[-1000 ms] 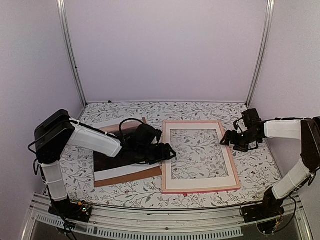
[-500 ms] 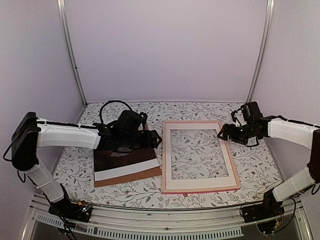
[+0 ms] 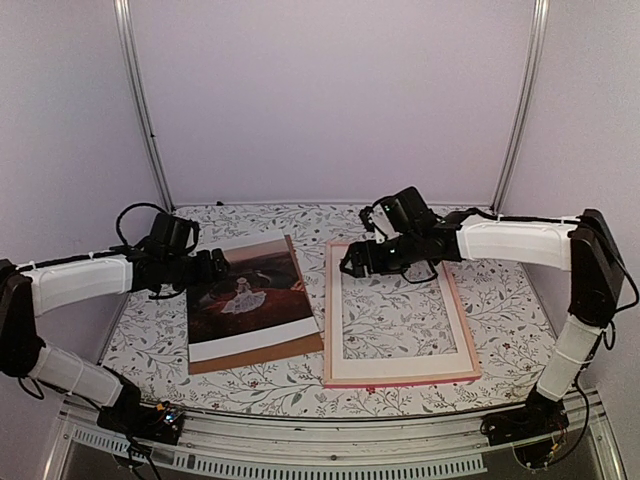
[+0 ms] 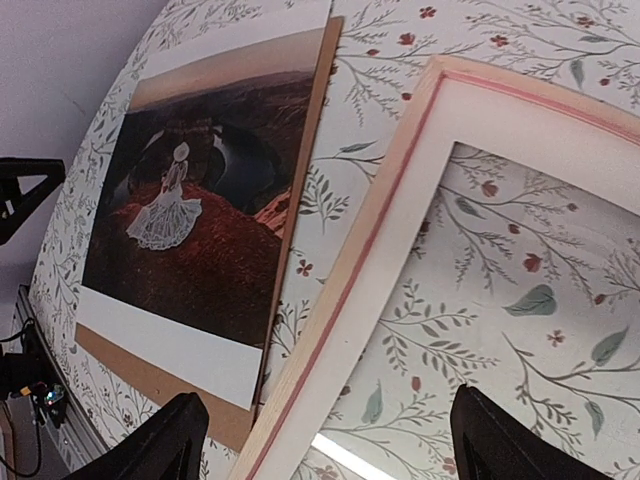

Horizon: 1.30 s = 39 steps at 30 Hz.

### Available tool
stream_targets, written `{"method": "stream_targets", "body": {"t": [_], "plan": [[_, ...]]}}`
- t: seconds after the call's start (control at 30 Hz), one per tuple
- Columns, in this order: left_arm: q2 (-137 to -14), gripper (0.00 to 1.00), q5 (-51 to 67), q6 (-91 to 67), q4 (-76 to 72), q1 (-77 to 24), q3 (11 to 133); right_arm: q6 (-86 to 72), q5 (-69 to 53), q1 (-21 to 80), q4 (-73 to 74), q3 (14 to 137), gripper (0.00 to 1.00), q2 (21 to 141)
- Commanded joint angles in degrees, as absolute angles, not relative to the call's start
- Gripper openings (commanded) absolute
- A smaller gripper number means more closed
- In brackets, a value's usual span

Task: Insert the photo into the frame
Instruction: Adjust the frame body at the center of the board.

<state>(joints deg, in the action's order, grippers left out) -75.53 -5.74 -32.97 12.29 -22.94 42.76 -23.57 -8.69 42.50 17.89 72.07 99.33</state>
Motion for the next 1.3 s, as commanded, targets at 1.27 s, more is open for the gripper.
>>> {"method": "stream_targets", "body": {"t": [1.27], "plan": [[-81.87,0.81,2.94,-32.12,3.71,-4.41,32.62,-26.25,-8.04,51.22,24.79,98.7,0.86,129.85]]}}
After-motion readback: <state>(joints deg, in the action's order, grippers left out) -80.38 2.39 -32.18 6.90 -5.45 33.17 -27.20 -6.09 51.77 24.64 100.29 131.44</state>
